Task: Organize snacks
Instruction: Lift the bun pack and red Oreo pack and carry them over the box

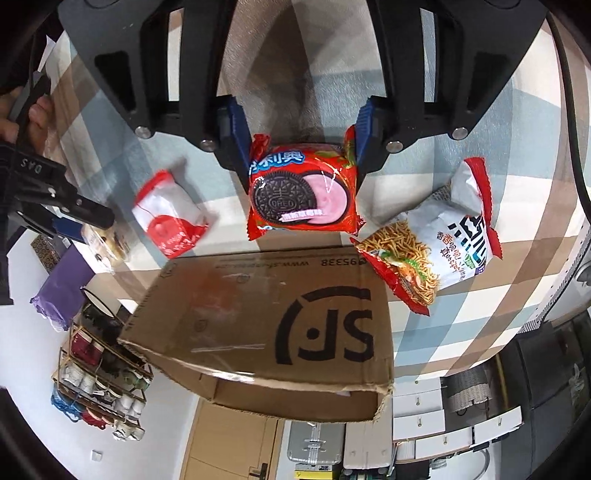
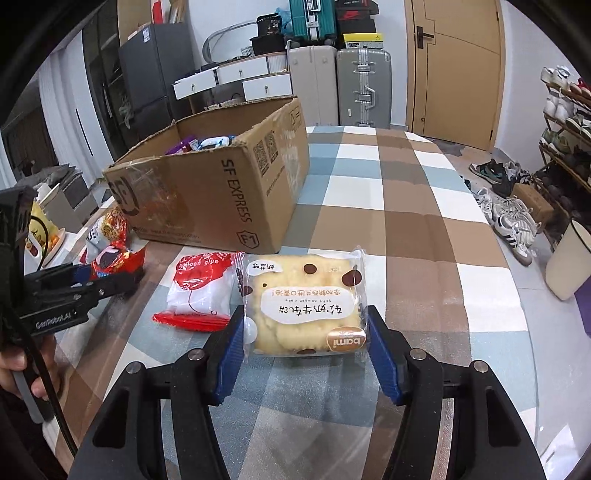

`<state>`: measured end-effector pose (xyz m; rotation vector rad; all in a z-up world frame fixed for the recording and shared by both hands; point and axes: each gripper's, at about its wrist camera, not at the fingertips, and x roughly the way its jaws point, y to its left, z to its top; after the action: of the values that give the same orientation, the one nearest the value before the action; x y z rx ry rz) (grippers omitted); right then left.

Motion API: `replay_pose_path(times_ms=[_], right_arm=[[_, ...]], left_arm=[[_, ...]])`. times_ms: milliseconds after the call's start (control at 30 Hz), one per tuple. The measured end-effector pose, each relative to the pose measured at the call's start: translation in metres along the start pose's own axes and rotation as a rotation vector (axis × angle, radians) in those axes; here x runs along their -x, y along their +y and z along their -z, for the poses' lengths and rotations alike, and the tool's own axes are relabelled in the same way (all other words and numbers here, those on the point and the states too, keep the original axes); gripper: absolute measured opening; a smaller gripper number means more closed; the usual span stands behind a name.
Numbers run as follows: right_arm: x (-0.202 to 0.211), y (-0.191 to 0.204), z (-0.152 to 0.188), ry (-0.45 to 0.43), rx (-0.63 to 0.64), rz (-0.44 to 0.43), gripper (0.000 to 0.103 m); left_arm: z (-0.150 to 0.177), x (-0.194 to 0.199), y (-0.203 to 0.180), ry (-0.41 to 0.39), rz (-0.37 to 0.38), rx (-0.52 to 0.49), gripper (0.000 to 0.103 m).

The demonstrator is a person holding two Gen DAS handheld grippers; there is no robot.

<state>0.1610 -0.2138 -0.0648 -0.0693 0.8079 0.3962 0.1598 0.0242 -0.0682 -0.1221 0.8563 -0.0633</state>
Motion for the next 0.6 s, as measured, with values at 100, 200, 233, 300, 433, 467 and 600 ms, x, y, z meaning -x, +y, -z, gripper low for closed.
replay_pose_path(times_ms=[100, 200, 233, 300, 433, 467, 600], right_arm=[[0.003, 0.001, -0.001, -0.011, -0.005, -0.008, 0.061], [0.008, 0.001, -0.003, -0.032, -0.012, -0.019, 0.061], [0.009, 0.001, -0.004, -0.038, -0.014, -0.023, 0.061], [0.012, 0.003, -0.006, -0.045, -0.012, -0.030, 0.061], [0.022, 0.008, -0.011, -0.073, -0.013, -0.051, 0.061], [0.024, 0.009, -0.013, -0.078, -0.011, -0.051, 0.061], [0.034, 0.014, -0.020, -0.101, -0.002, -0.064, 0.061]], left_arm=[[0.002, 0.008, 0.000, -0.015, 0.004, -0.001, 0.043], [0.004, 0.019, -0.001, -0.030, 0.012, -0.001, 0.043], [0.002, 0.020, 0.001, -0.037, 0.015, 0.000, 0.043], [0.001, 0.026, 0.002, -0.049, 0.022, 0.001, 0.043], [-0.003, 0.042, 0.000, -0.078, 0.034, -0.002, 0.043], [-0.004, 0.046, 0.000, -0.087, 0.035, -0.002, 0.043], [-0.012, 0.058, -0.001, -0.109, 0.047, 0.003, 0.043]])
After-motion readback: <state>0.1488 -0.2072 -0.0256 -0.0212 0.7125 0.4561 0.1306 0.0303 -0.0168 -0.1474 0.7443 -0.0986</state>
